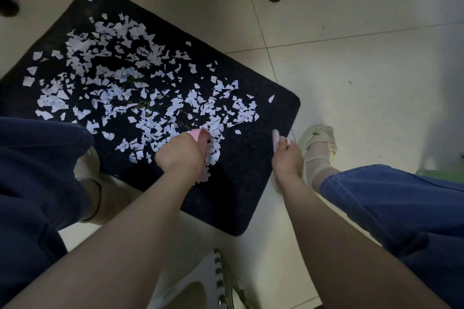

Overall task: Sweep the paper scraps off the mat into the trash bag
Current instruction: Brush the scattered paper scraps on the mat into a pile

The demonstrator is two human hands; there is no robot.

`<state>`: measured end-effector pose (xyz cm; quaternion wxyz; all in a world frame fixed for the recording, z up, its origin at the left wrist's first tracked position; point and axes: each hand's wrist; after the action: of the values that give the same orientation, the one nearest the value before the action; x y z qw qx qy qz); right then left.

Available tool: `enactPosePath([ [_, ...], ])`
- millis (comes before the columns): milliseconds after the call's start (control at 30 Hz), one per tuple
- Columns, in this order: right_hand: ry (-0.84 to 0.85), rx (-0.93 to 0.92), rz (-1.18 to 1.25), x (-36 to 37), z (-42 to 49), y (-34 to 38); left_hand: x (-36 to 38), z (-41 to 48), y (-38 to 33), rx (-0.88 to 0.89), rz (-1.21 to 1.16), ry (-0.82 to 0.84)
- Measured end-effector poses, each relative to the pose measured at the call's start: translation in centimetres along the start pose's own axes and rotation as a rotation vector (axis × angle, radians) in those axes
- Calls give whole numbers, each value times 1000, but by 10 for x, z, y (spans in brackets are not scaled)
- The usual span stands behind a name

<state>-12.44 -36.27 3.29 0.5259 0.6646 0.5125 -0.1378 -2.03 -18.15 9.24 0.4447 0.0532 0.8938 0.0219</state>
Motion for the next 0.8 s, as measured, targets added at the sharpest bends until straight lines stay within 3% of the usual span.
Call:
enactPosePath([
  [67,44,-70,45,3,0,4,-2,-1,0,2,5,-12],
  [200,-237,21,-11,4,0,1,-2,-2,0,8,21,-26],
  [267,-286,68,-59,-1,3,-3,-1,-2,-2,9,21,-26],
  [333,-140,64,-42,1,5,-3,-1,-2,-2,9,17,-26],
  [433,101,-172,-110,19,-6,-1,-1,-1,-2,1,8,-23],
  [500,193,-339,-158,32,-20,3,0,-1,0,-5,5,-20],
  [567,223,-388,-114,38,-31,10,0,-1,-1,0,0,-27],
  [667,57,-276,3,30,-31,19,-1,-2,-1,7,-5,-29],
  [733,-60,-174,-73,25,-22,18,-1,-1,0,4,-10,-27],
  [800,-44,-109,-153,24,-15,19,-1,-1,2,7,-18,-28],
])
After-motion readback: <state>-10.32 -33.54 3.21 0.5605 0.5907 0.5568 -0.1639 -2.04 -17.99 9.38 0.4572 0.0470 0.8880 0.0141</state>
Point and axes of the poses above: each hand's wrist, its own z-axis towards the middle knuckle, its own x-axis out of the palm, y = z × x, and after that the axes turned 4 degrees about z, right-handed
